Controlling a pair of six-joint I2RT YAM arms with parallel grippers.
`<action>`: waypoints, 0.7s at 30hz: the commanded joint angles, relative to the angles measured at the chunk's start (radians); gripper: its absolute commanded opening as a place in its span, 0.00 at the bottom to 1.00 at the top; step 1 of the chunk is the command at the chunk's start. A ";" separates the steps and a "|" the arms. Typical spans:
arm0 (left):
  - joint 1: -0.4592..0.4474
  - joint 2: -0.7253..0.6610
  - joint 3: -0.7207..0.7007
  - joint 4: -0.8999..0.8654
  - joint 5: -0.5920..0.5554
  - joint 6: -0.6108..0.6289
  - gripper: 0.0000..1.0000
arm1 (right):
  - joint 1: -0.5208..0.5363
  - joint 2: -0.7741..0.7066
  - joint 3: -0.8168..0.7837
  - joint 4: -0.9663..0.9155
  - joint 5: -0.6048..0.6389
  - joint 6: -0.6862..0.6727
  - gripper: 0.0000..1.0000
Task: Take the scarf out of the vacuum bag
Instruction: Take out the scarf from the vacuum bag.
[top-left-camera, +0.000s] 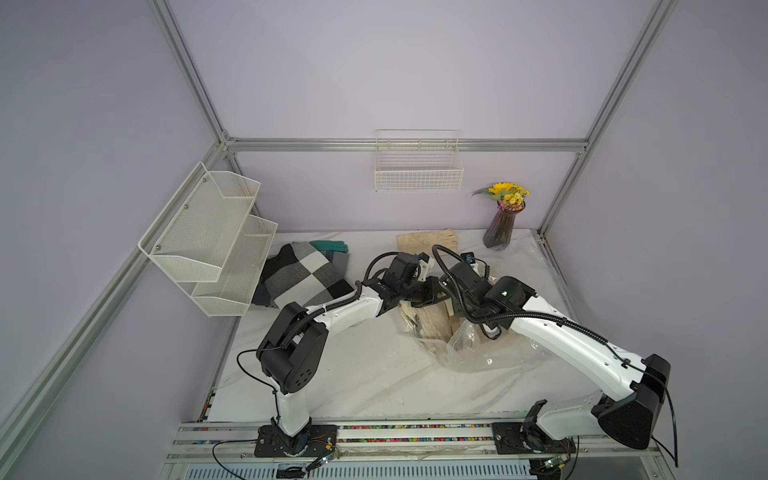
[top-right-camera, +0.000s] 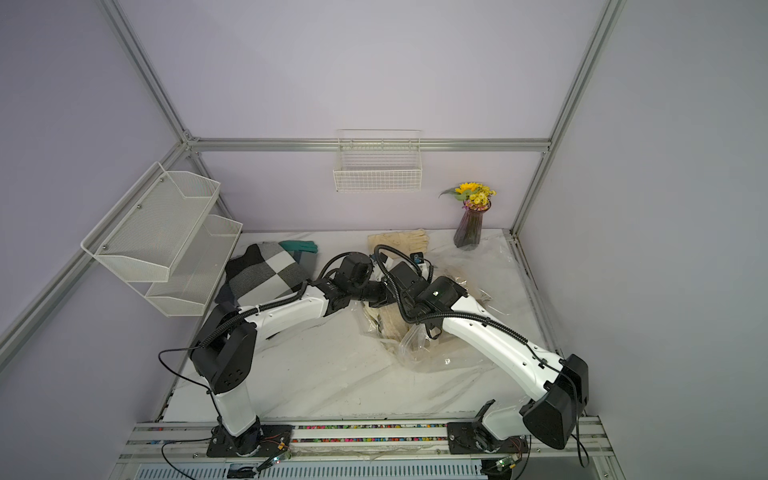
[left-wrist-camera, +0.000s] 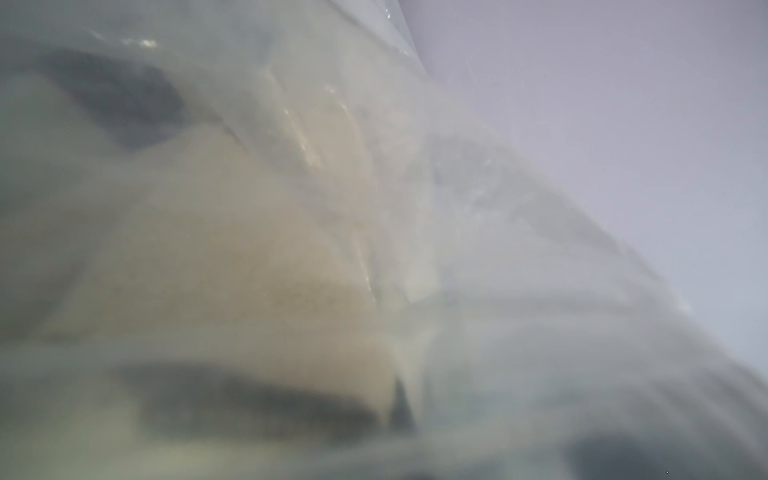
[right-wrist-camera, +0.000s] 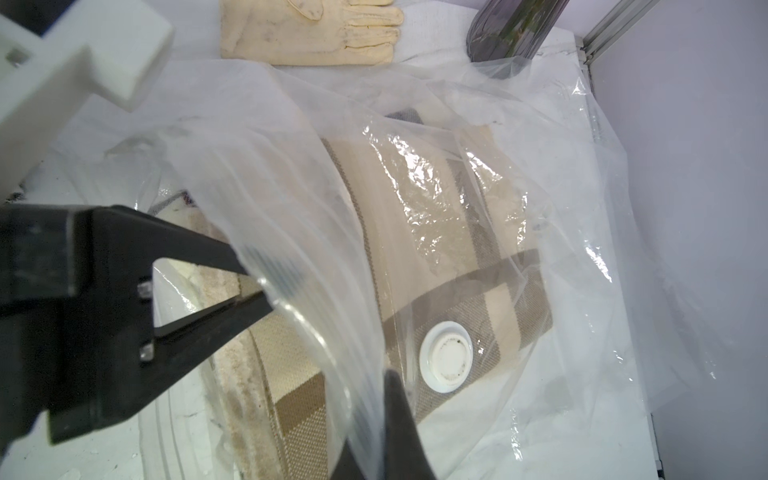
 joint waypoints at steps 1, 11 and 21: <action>-0.002 -0.087 0.010 -0.033 0.035 0.024 0.00 | -0.007 -0.022 0.026 0.022 -0.003 -0.013 0.00; -0.006 -0.186 -0.023 -0.213 -0.021 0.104 0.00 | -0.017 -0.017 0.031 0.036 -0.010 -0.023 0.00; 0.017 -0.223 -0.076 -0.269 -0.063 0.132 0.00 | -0.019 -0.022 0.019 0.053 -0.022 -0.025 0.00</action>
